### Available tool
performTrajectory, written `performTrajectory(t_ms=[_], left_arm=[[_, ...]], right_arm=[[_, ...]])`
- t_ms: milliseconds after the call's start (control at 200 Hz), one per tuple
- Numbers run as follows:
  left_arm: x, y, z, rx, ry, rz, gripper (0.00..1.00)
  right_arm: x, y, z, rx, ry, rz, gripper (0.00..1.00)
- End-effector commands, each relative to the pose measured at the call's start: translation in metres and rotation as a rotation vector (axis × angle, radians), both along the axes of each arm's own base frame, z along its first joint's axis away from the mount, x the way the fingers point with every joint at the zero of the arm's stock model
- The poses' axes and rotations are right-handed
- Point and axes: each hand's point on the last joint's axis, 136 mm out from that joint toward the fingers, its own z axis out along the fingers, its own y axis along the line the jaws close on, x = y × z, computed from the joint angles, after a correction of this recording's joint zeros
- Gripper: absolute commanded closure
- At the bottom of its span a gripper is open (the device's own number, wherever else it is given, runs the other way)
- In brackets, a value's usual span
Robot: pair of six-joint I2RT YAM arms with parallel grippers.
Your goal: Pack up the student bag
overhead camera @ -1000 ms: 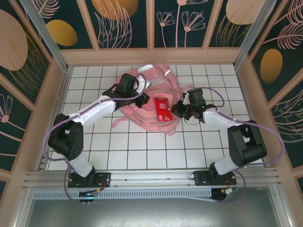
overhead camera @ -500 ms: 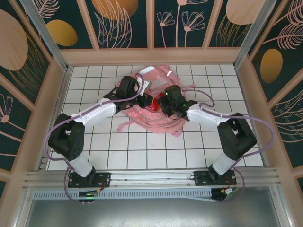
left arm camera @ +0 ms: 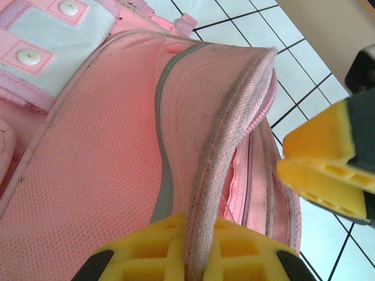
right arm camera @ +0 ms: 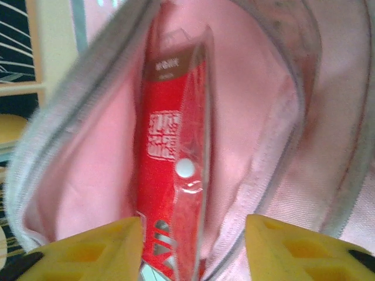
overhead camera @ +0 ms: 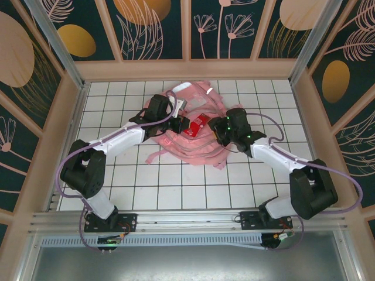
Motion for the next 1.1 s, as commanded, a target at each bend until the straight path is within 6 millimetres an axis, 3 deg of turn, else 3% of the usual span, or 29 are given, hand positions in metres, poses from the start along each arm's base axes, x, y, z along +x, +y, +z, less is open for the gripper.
performTrajectory(t_ms=[0, 110, 130, 200, 270, 340, 420, 505, 545, 646, 746, 836, 1096], left_arm=[[0.001, -0.026, 0.040, -0.131, -0.068, -0.076, 1.00], [-0.002, -0.030, 0.043, -0.159, -0.037, -0.087, 1.00], [0.000, -0.031, 0.031, -0.151, -0.009, -0.086, 1.00], [-0.001, -0.032, 0.031, -0.161, 0.004, -0.089, 1.00], [-0.002, -0.033, 0.034, -0.171, 0.001, -0.089, 1.00], [-0.003, -0.033, 0.039, -0.177, -0.011, -0.092, 1.00], [-0.003, -0.032, 0.039, -0.173, -0.019, -0.094, 1.00], [-0.002, -0.031, 0.036, -0.163, -0.015, -0.082, 1.00], [-0.005, -0.029, 0.049, -0.182, -0.039, -0.085, 1.00], [-0.007, -0.030, 0.051, -0.190, -0.041, -0.097, 1.00], [-0.007, -0.029, 0.051, -0.188, -0.044, -0.098, 1.00], [-0.007, -0.030, 0.053, -0.193, -0.044, -0.102, 1.00], [-0.007, -0.031, 0.054, -0.214, -0.044, -0.094, 1.00]], right_arm=[[-0.008, 0.025, -0.010, 0.050, 0.012, 0.112, 0.58], [0.006, 0.048, 0.004, 0.098, -0.035, 0.139, 0.63], [0.007, 0.054, 0.006, 0.106, -0.042, 0.146, 0.63], [0.012, 0.072, 0.011, 0.130, -0.053, 0.165, 0.66], [0.017, 0.086, 0.007, 0.144, -0.040, 0.171, 0.68], [0.020, 0.093, -0.001, 0.155, -0.020, 0.142, 0.78], [0.022, 0.086, -0.009, 0.132, -0.003, 0.060, 0.88], [0.020, 0.060, -0.018, 0.045, 0.034, -0.076, 0.99], [0.019, 0.048, -0.019, 0.002, 0.045, -0.129, 1.00], [0.014, 0.018, -0.010, -0.082, 0.026, -0.270, 1.00], [0.010, 0.003, 0.004, -0.133, 0.005, -0.356, 1.00], [0.014, 0.008, 0.014, -0.139, -0.020, -0.363, 1.00], [0.034, 0.051, -0.001, -0.140, -0.016, -0.335, 1.00]])
